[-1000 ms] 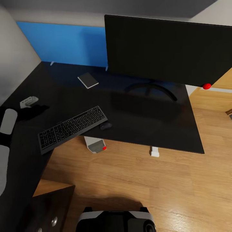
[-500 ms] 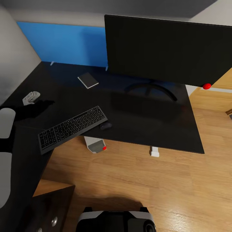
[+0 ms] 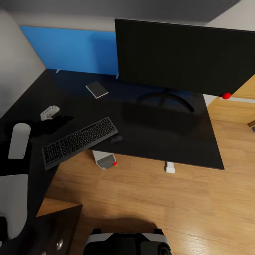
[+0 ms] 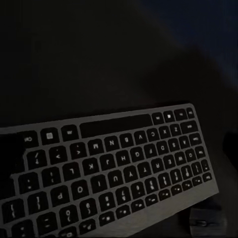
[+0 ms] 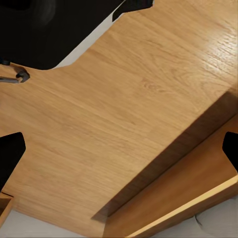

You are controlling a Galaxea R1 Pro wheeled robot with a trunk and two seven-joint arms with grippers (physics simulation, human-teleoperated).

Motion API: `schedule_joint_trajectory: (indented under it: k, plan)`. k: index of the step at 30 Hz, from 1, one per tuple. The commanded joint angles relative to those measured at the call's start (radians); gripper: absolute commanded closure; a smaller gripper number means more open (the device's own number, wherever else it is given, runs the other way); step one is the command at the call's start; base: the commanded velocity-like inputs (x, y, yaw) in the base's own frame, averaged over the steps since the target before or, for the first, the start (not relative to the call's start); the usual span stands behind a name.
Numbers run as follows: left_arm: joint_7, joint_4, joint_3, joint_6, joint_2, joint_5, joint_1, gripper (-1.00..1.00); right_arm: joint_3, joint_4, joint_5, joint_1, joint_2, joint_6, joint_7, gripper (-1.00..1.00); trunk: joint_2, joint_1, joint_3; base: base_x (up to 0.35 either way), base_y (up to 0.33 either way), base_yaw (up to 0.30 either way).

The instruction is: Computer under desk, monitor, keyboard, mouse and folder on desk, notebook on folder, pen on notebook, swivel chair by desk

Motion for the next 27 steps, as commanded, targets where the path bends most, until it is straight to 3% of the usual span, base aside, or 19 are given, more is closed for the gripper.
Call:
schedule_joint_trajectory:
  k: [1, 9, 10, 11, 15, 16, 21, 22, 27]
  plan:
    - [0.016, -0.011, 0.001, 0.005, -0.004, 0.011, 0.005, -1.00, 0.005, -0.002, -0.011, 0.000, -0.001, -0.002, 0.002, -1.00, -0.002, 0.001, 0.000, 0.000, 0.000, -0.036]
    - [0.039, -0.070, 0.002, 0.034, -0.024, 0.027, 0.040, -1.00, 0.005, -0.003, -0.011, 0.000, -0.001, -0.002, 0.002, -1.00, -0.002, 0.001, 0.013, 0.000, 0.000, -0.077]
    - [0.040, -0.077, 0.002, 0.036, -0.025, 0.033, 0.042, -1.00, 0.005, -0.003, -0.011, 0.000, -0.001, -0.002, 0.002, -1.00, -0.002, 0.001, 0.015, 0.000, 0.000, -0.107]
    - [0.043, -0.096, 0.003, 0.041, -0.029, 0.059, 0.052, -1.00, 0.005, -0.003, -0.011, -0.001, -0.001, -0.002, 0.001, -1.00, -0.002, 0.001, 0.017, 0.000, 0.000, -0.119]
    - [0.045, -0.108, 0.002, 0.043, -0.030, 0.080, 0.067, -1.00, 0.005, -0.006, -0.011, -0.001, -0.001, -0.002, 0.001, -1.00, -0.002, 0.001, 0.023, 0.000, 0.000, -0.125]
    - [0.045, -0.139, 0.002, 0.044, -0.046, 0.090, 0.096, -1.00, 0.005, -0.026, -0.011, -0.001, -0.002, -0.002, 0.000, -1.00, -0.002, 0.001, 0.025, 0.000, 0.000, -0.133]
    - [0.045, -0.180, 0.002, 0.045, -0.065, 0.094, 0.129, -1.00, 0.005, -0.036, -0.011, -0.001, -0.002, -0.001, 0.000, -1.00, -0.002, 0.001, 0.033, 0.000, 0.000, -0.134]
    - [0.046, -0.240, 0.014, 0.047, -0.060, 0.168, 0.183, -1.00, 0.004, -0.038, -0.011, -0.001, -0.001, -0.001, 0.000, -1.00, -0.002, 0.001, 0.034, 0.000, 0.000, -0.050]
    - [0.047, -0.255, 0.031, 0.047, -0.054, 0.214, 0.207, -1.00, 0.005, -0.038, -0.010, -0.001, -0.002, -0.002, 0.002, -1.00, -0.002, 0.001, 0.037, 0.000, 0.000, -0.025]
